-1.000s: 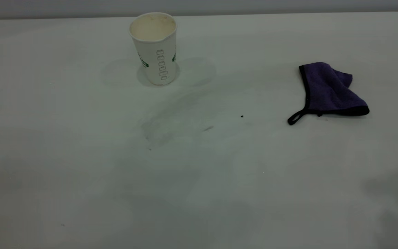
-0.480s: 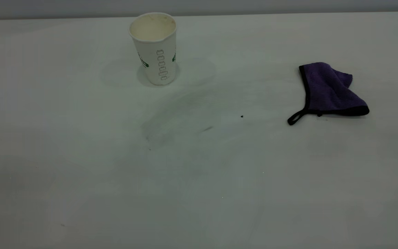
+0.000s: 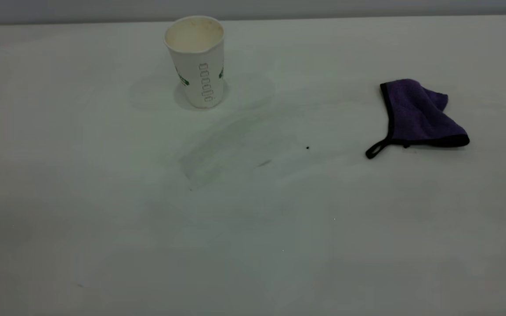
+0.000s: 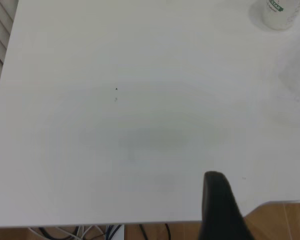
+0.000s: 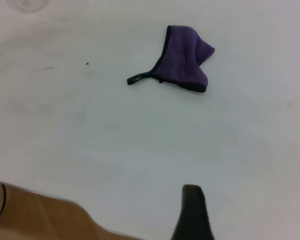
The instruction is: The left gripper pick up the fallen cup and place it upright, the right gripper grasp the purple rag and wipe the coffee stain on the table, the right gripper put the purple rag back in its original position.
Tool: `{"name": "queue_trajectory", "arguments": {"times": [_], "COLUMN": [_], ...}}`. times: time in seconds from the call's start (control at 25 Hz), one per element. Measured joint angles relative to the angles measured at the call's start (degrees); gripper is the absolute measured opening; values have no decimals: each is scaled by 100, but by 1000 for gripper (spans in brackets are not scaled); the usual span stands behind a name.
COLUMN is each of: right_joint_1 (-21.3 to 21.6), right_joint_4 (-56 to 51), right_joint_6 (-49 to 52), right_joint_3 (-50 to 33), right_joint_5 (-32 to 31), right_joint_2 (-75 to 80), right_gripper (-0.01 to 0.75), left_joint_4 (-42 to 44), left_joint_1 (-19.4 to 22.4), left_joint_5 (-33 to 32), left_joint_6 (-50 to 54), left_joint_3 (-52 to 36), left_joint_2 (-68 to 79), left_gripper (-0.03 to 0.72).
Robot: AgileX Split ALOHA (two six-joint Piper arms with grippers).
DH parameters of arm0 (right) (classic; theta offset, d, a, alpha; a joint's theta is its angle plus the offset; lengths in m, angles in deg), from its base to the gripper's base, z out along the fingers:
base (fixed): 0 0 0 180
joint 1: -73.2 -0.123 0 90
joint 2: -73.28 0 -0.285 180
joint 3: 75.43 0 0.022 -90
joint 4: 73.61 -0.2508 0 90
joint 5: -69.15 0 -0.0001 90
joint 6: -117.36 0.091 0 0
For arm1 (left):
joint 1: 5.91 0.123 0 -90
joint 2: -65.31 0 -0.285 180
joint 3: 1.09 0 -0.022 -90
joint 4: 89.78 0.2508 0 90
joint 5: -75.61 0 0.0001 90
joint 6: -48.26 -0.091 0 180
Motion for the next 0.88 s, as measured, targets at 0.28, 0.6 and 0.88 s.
{"name": "queue_trajectory", "arguments": {"times": [0.28,0.6,0.88], "right_joint_1": [313,324,324], "right_joint_4": [125,124,124], "right_joint_6": [208,214,214], "right_joint_3": [-30,-30,-30], "right_joint_5": [-20,-23,-23], "right_joint_2": [-476,-510,-510], "right_gripper": [618,582,516], "left_joint_4": [0,0,0], "left_joint_1": [0,0,0], "left_joint_5": [0,0,0], "left_joint_6": [0,0,0], "left_joint_3": [0,0,0], "left_joint_2": [0,0,0], "left_gripper": [486,486,486]}}
